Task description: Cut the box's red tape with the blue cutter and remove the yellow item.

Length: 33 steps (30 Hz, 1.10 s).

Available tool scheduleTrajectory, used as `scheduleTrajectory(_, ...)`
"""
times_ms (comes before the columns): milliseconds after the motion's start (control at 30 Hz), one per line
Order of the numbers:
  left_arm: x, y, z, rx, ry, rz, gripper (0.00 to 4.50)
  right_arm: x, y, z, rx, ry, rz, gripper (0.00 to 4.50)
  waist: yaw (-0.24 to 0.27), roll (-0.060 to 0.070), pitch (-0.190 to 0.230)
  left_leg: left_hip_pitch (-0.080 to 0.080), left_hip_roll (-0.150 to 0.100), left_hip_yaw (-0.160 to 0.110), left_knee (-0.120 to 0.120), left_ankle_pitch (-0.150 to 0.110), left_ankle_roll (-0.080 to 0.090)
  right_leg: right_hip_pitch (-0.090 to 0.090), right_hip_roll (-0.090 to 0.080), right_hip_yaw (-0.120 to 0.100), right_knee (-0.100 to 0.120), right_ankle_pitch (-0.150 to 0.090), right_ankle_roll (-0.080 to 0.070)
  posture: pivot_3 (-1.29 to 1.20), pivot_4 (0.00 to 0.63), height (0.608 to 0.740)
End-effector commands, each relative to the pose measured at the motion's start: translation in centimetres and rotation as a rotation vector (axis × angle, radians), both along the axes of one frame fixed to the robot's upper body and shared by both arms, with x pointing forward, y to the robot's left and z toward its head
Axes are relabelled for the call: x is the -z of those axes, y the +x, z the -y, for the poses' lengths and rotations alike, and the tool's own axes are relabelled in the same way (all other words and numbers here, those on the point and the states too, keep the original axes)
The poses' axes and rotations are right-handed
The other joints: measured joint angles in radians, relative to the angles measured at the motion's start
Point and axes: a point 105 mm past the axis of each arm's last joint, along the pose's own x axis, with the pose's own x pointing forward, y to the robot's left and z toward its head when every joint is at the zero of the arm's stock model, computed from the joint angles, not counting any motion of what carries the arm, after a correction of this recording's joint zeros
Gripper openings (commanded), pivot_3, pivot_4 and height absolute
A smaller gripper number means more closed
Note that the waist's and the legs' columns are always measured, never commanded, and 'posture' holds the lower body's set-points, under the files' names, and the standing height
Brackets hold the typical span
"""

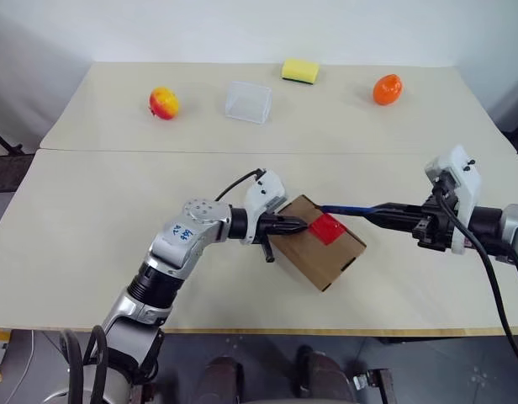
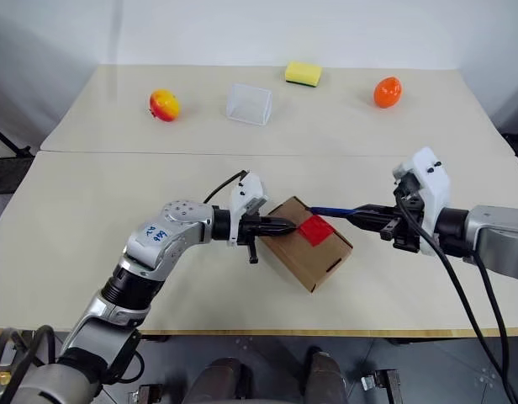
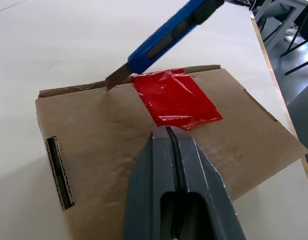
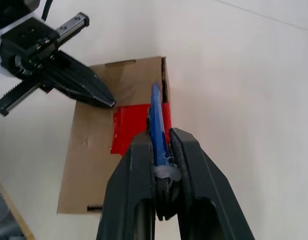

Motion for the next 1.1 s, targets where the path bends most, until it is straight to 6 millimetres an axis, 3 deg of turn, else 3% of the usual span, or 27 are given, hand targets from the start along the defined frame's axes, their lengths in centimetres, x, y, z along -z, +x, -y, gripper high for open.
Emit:
scheduleTrajectory(33,0.3,-0.6,0.6,0.023,0.018,0.003,0.0,-0.3,-0.1,0.4,0.003,-0.03,0.012,0.15,0.0,0.0,0.0,0.0,0.0,0.0,0.0,0.0,0.0,0.0,0.0,0.0,0.0,0.0,0.0,0.0,0.15,0.74)
scheduleTrajectory(267,0.5,-0.9,0.7,0.028,0.019,-0.008,0.0,-1.7,0.7,0.7,0.008,-0.005,0.086,0.15,-0.001,0.0,0.0,0.0,0.0,0.0,0.0,0.0,0.0,0.0,0.0,0.0,0.0,0.0,0.0,0.0,0.15,0.74)
scheduleTrajectory(800,0.7,-1.1,0.8,0.029,0.025,-0.015,0.0,-0.3,0.4,0.3,-0.008,-0.009,0.04,0.15,-0.001,0.0,0.0,0.0,0.0,0.0,0.001,0.0,0.0,0.0,0.0,0.0,0.001,0.0,0.0,0.0,0.15,0.74)
scheduleTrajectory(1100,0.7,-1.1,0.9,0.028,0.026,-0.018,0.0,-2.1,0.7,0.5,-0.008,0.013,0.097,0.15,-0.002,0.0,0.0,0.0,0.0,0.0,0.001,0.0,0.0,0.0,0.0,0.0,0.001,0.0,0.0,0.0,0.15,0.74)
